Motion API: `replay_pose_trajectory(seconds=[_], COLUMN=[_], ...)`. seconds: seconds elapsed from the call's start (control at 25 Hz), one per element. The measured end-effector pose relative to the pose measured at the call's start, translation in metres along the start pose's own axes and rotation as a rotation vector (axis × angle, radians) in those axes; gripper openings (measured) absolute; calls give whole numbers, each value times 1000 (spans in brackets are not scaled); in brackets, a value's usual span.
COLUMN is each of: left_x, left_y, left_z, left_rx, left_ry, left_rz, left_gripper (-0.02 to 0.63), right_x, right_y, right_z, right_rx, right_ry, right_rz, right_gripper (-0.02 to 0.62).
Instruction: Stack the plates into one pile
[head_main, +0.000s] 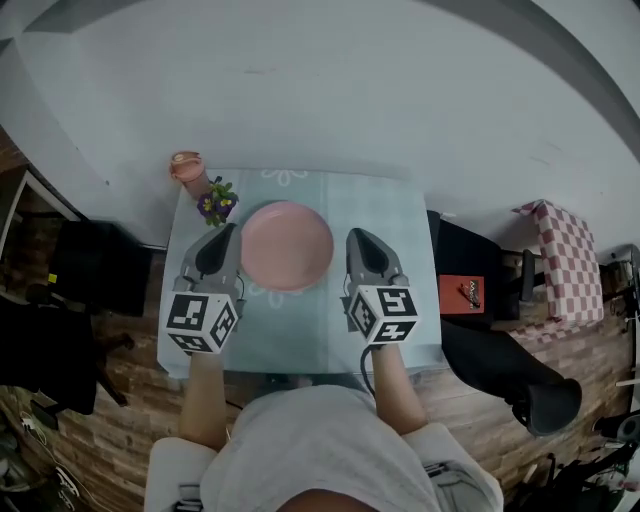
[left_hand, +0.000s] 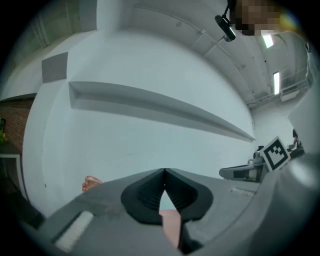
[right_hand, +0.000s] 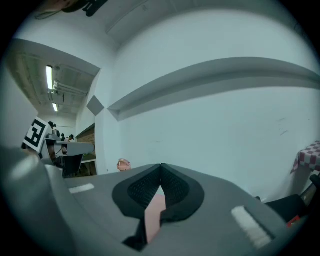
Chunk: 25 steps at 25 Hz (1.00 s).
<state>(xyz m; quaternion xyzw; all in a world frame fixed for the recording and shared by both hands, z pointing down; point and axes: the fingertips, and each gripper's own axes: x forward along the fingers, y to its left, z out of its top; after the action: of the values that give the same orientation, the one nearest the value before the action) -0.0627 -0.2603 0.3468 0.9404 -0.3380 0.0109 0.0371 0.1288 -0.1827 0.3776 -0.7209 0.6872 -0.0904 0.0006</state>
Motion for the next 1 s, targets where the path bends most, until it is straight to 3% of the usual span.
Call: replay_pose_trajectory(seconds=[0.32, 0.76, 1.0], left_x=[-25, -56, -65], left_y=[-12, -21, -27], left_z=[29, 46, 53], left_rx=[52, 19, 41], left_ry=[-74, -168, -200], left_rz=[-40, -64, -81], left_gripper=[5, 5, 5], right_x=[-45, -96, -109], right_y=[3, 11, 16], right_z=[31, 49, 50], right_rx=[-24, -67, -80], right_ry=[-91, -185, -194], right_rz=[-99, -183, -197], right_gripper=[0, 0, 0])
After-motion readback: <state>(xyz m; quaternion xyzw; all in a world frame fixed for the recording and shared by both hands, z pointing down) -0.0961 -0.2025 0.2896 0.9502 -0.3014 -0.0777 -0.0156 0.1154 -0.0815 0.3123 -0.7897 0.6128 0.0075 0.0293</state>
